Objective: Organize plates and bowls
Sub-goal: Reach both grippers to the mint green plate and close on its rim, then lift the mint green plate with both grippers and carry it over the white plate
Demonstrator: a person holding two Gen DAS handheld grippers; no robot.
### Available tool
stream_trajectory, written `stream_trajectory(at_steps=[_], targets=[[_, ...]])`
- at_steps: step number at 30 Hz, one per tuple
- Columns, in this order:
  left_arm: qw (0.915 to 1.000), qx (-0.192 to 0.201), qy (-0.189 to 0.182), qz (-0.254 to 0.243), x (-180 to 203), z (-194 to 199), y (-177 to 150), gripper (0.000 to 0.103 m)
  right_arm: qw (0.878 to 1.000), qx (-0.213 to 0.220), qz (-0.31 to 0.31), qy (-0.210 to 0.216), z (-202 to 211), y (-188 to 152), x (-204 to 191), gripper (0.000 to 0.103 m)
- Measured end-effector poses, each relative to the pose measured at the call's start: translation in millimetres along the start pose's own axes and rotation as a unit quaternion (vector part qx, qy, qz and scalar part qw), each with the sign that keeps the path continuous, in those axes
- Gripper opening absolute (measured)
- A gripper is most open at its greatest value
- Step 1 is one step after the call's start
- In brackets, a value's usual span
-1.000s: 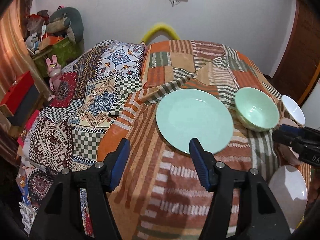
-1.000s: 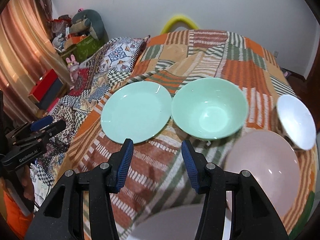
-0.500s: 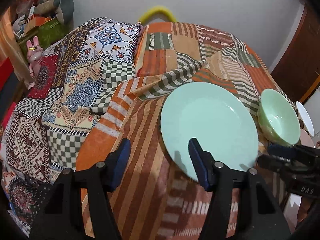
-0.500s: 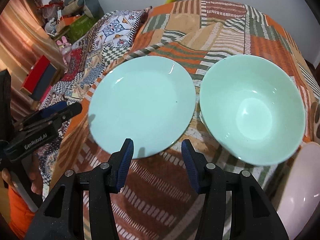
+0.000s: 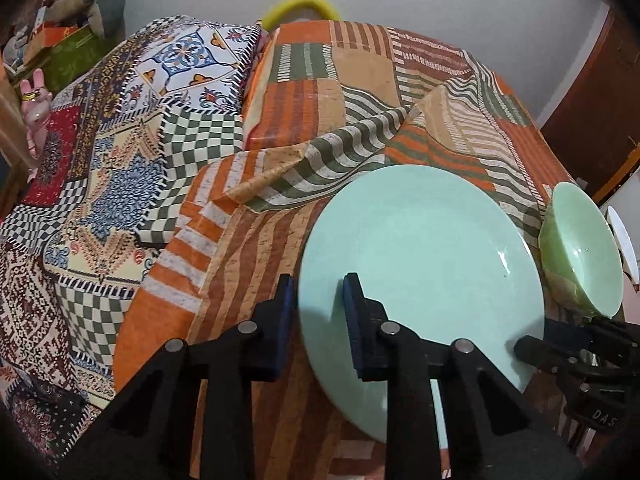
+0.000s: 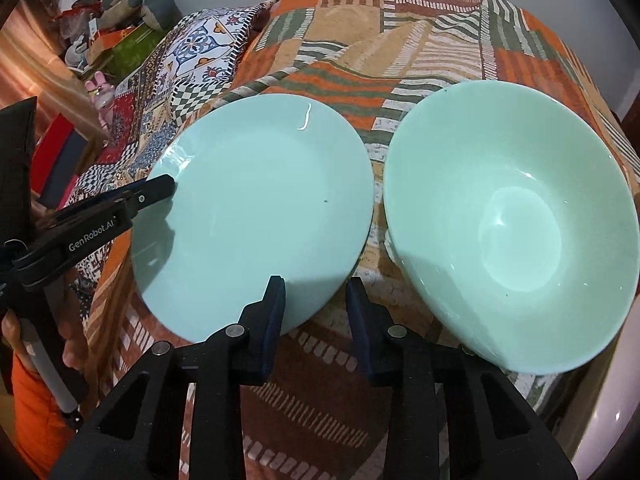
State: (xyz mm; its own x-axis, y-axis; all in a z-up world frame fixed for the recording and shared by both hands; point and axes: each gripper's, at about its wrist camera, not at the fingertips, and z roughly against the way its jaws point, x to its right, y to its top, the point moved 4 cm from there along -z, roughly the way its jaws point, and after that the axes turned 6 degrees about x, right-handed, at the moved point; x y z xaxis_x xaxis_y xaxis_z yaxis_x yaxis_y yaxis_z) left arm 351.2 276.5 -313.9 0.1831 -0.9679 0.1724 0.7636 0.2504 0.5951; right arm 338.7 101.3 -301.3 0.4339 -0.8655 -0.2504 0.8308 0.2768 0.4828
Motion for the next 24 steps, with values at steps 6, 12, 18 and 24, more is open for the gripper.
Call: stream_trajectory(at_steps=[6,12,18,24], targets=[[0.9998,-0.009,-0.016,0.012,-2.2,-2.5,0.8,0.023,1.0,-0.002,-0.002,-0.007,-6.6,4.0,-2.4,0.029],[0.9998,-0.015,-0.016,-0.002,0.5,13.0,-16.5,0.022,1.0,-0.01,0.005,-0.009,-4.0,0.8,-1.9,0.028],[0.9992,-0.025,-0.031,-0.001,1.2,38.2,-51.2,0.022,1.0,-0.022,0.02,-0.003,3.5,-12.9,-3.4,0.028],[0.9977,-0.042,-0.053,-0.003,1.9,66.6,-89.1,0.022,0.998,-0.035,0.05,0.011,15.1,-36.6,-11.0,0.028]])
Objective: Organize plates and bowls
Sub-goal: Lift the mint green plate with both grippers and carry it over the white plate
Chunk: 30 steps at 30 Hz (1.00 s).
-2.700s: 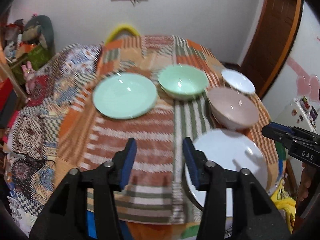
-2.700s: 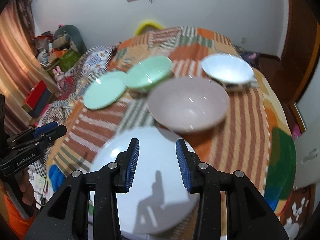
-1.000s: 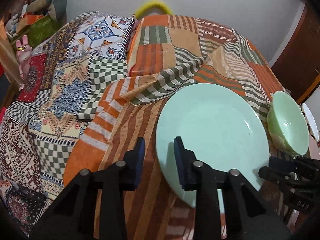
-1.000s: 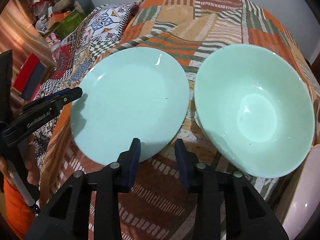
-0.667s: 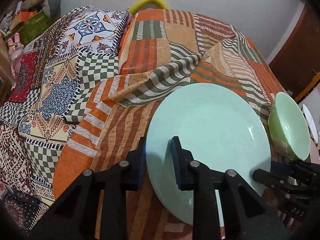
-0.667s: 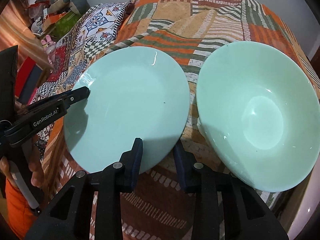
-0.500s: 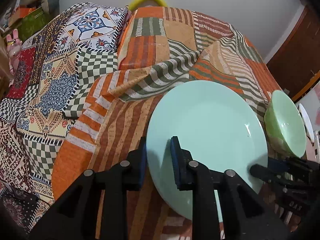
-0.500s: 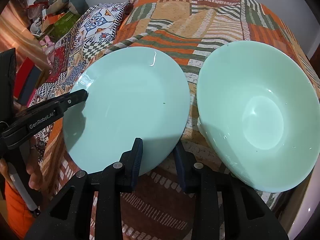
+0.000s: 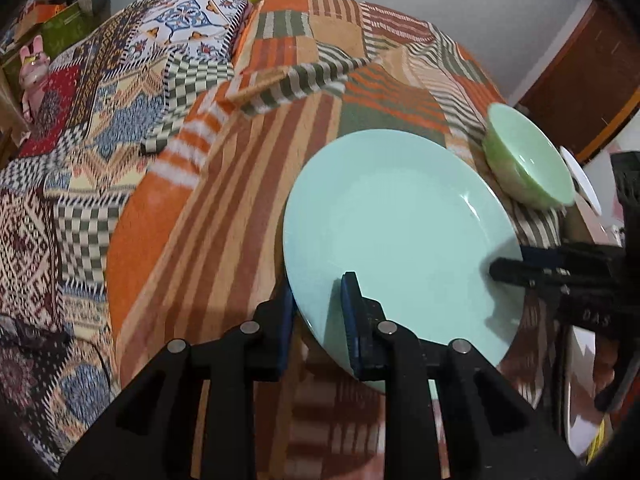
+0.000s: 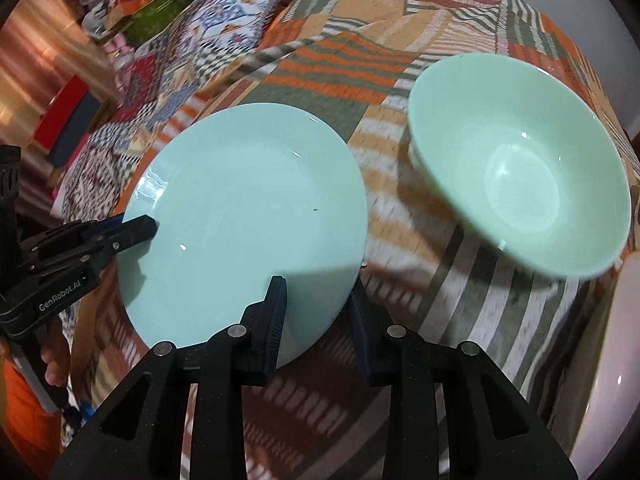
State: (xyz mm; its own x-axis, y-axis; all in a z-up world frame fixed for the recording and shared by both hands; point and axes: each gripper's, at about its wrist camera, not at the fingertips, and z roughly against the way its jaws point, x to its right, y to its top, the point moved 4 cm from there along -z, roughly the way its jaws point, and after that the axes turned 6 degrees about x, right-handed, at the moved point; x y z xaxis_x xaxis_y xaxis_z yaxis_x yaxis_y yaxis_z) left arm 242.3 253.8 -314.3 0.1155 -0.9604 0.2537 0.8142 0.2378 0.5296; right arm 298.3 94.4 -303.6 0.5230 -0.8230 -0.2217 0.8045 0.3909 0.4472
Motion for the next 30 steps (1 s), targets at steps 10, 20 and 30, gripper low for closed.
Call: stream_trajectory(at_steps=[10,20,30], targets=[[0.9998,0.0,0.006,0.017,-9.5,8.9,-1.0,0.022,1.0,0.001,-0.015,0.019,1.1,-1.3,0.2,0.028],[0.9998,-0.017,0.001,0.013,-6.2,1.8,1.2,0.021,1.0,-0.005,-0.013,0.01,-6.8,7.6,-1.3,0.023],[0.9995,0.018,0.026,-0.008,21.0,48.2,-4.4,0.021,0.999,0.017,-0.026,0.033,29.3,-3.0,-1.2,0.016]])
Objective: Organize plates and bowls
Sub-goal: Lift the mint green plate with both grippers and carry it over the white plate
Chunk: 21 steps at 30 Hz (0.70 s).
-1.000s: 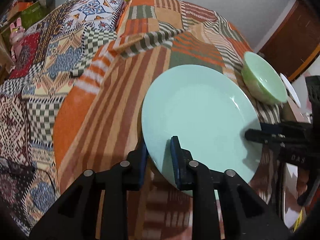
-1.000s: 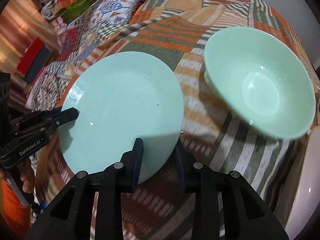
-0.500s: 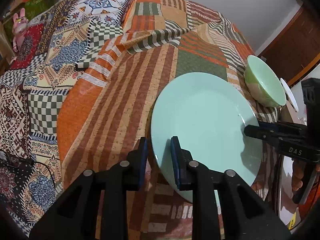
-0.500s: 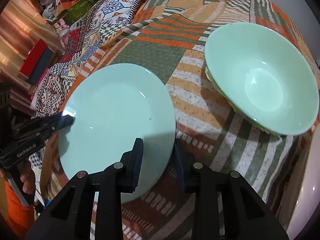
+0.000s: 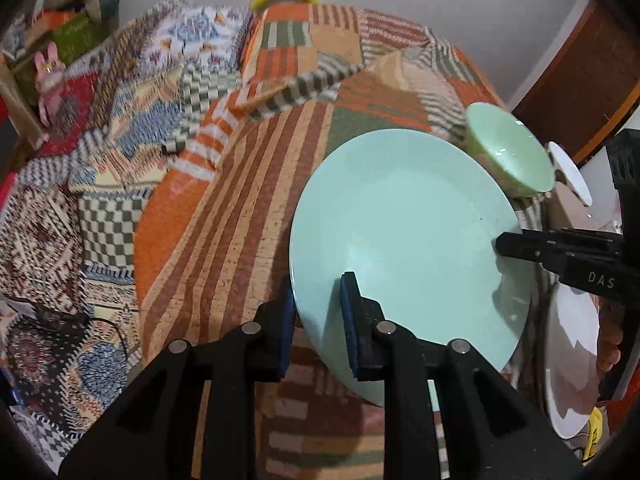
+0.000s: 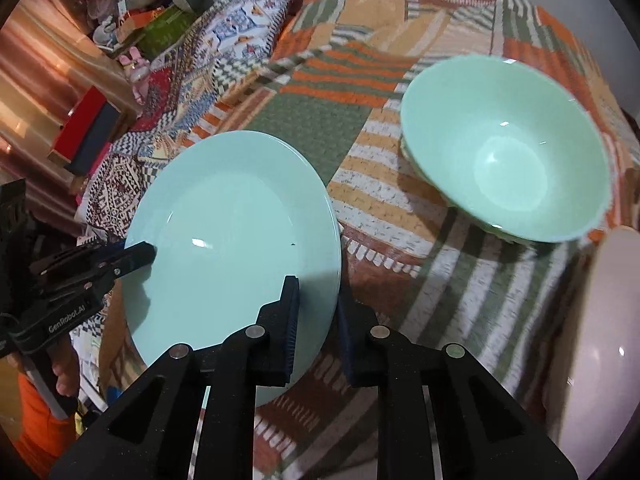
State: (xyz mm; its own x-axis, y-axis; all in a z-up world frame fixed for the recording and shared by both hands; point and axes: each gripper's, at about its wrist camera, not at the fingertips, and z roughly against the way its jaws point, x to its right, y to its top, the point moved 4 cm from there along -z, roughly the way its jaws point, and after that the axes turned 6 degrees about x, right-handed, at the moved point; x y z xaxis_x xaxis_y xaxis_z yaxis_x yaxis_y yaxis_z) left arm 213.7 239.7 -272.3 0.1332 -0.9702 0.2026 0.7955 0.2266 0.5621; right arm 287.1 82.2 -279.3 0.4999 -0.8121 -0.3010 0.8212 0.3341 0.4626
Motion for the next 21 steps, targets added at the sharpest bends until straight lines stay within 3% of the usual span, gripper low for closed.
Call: stream_trajectory(at_steps=[10,21], targets=[[0.9977,0.058,-0.003,-0.036,54.8,69.7,4.4,0.021,0.997,0.081,0.0,-0.005,78.1,-10.8,1.5,0.016],[0.9946,0.072,-0.027,-0.07,119.5,109.8,-24.8,0.021,0.991,0.131,-0.012,-0.025,145.7,-55.1,21.3,0.016]])
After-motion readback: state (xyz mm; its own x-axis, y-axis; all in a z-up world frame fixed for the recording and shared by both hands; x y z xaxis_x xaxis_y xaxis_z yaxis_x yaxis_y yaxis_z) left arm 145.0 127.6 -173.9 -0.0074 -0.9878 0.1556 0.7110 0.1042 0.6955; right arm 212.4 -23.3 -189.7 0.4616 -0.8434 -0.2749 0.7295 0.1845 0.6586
